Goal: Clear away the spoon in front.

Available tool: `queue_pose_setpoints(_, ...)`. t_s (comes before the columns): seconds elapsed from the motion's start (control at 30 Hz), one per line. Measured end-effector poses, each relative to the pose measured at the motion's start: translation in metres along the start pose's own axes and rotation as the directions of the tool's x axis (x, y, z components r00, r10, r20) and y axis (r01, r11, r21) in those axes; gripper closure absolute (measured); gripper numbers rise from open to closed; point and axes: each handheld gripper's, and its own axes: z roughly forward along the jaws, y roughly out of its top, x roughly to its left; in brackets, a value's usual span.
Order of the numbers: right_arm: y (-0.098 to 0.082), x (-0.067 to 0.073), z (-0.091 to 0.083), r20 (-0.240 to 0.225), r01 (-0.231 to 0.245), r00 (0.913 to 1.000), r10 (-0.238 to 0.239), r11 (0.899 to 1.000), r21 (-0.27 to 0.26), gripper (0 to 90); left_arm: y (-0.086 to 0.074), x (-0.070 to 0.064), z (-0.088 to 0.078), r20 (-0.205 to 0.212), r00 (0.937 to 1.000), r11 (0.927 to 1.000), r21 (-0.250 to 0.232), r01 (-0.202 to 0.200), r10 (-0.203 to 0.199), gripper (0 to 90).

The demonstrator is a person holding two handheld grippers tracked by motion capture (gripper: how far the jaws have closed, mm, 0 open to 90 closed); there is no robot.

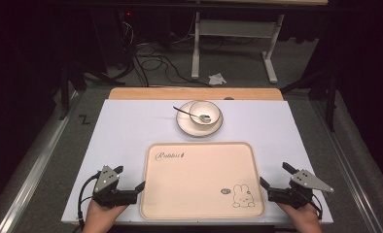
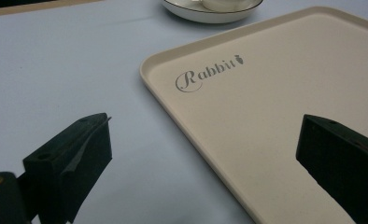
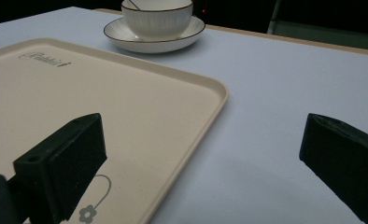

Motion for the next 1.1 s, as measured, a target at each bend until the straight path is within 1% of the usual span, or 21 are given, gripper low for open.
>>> queue_pose_setpoints(0.1,0.000,0.000,0.000,-0.003,0.004,1.0000,-0.004,1.000,-0.002,1.1,0.000,0.000,-0.001,0.004,0.9999,0.9998,-0.014,0.016,-0.016,4.9)
queue_pose_setpoints(0.37,0.000,0.000,0.001,-0.003,0.002,1.0000,-0.002,1.000,0.000,1.1,0.000,0.000,0.000,0.018,0.9995,0.9996,-0.006,0.027,-0.027,4.9)
queue_pose_setpoints(0.43,0.000,0.001,0.001,-0.003,0.000,1.0000,0.000,1.000,0.001,1.1,0.002,-0.002,0.001,0.023,0.9996,0.9998,0.001,0.017,-0.017,6.4)
queue_pose_setpoints(0.5,0.000,0.001,0.001,-0.004,-0.001,1.0000,0.001,1.000,0.001,1.1,0.003,-0.004,0.001,0.019,0.9998,1.0000,-0.004,0.009,-0.009,7.0)
queue_pose_setpoints(0.67,0.000,0.000,0.001,-0.006,0.002,1.0000,-0.002,1.000,0.000,1.1,0.006,-0.006,0.003,0.017,0.9997,0.9998,-0.014,0.015,-0.015,7.1)
queue_pose_setpoints(0.77,0.000,0.000,0.001,-0.002,-0.001,1.0000,0.001,1.000,0.002,1.1,0.009,-0.008,0.005,0.022,0.9997,0.9999,-0.010,0.010,-0.009,7.1)
queue_pose_setpoints(0.87,0.000,0.001,0.001,0.000,-0.006,1.0000,0.006,1.000,0.005,1.1,0.010,-0.009,0.008,0.019,0.9997,0.9999,-0.006,0.013,-0.013,7.1)
queue_pose_setpoints(0.93,0.001,0.002,-0.001,-0.004,0.005,1.0000,-0.005,1.000,-0.005,1.1,0.016,-0.010,0.011,0.018,0.9997,0.9998,0.000,0.018,-0.018,7.1)
queue_pose_setpoints(1.0,0.001,0.003,-0.001,-0.004,0.003,1.0000,-0.003,1.000,-0.008,1.1,0.023,-0.011,0.012,0.018,0.9998,0.9999,-0.009,0.013,-0.013,7.1)
queue_pose_setpoints(1.03,0.001,0.003,-0.001,-0.004,0.003,1.0000,-0.003,1.000,-0.008,1.1,0.023,-0.011,0.012,0.018,0.9998,0.9999,-0.009,0.013,-0.013,7.1)
queue_pose_setpoints(1.07,0.001,0.003,-0.001,-0.005,-0.004,1.0000,0.004,1.000,-0.006,1.1,0.030,-0.013,0.013,0.015,0.9999,0.9999,-0.011,0.002,-0.002,7.1)
queue_pose_setpoints(1.1,0.001,0.003,-0.001,-0.005,-0.003,1.0000,0.003,1.000,-0.006,1.1,0.033,-0.013,0.013,0.012,0.9999,0.9998,-0.017,0.006,-0.006,7.1)
